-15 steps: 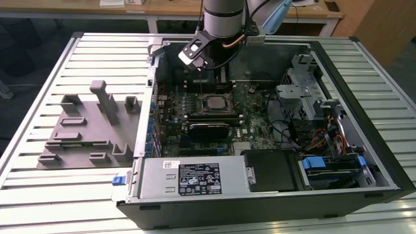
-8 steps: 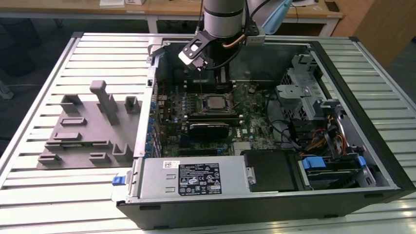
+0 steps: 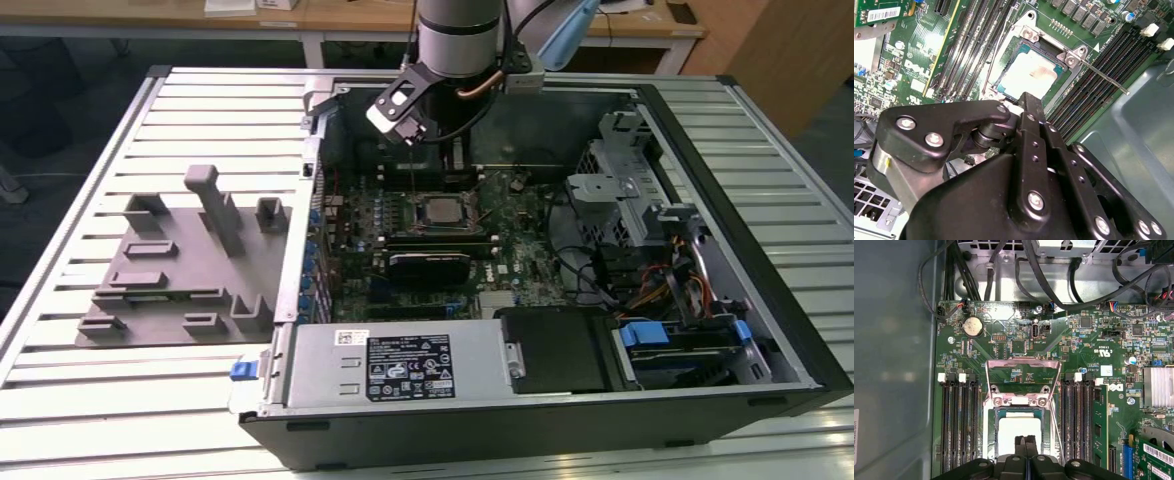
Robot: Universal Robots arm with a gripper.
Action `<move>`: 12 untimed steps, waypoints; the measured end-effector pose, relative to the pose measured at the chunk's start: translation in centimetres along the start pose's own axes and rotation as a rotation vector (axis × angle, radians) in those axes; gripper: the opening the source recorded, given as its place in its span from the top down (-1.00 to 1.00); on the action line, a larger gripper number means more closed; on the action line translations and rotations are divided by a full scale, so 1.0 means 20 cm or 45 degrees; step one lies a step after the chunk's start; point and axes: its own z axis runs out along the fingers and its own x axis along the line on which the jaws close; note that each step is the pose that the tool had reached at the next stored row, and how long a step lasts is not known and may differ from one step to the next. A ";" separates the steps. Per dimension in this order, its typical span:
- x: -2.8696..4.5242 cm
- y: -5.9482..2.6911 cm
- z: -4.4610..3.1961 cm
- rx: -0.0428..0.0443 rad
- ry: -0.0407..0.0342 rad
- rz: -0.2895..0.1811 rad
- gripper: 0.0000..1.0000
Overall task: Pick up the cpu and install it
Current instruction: 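Close the cpu cover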
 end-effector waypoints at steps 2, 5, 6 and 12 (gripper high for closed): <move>0.000 0.003 0.000 0.000 0.0000 0.000 0.79; 0.000 0.019 0.001 0.000 0.0000 0.000 0.79; 0.001 0.026 0.001 0.000 0.0000 0.000 0.79; 0.001 0.043 -0.013 0.001 0.0000 0.000 0.79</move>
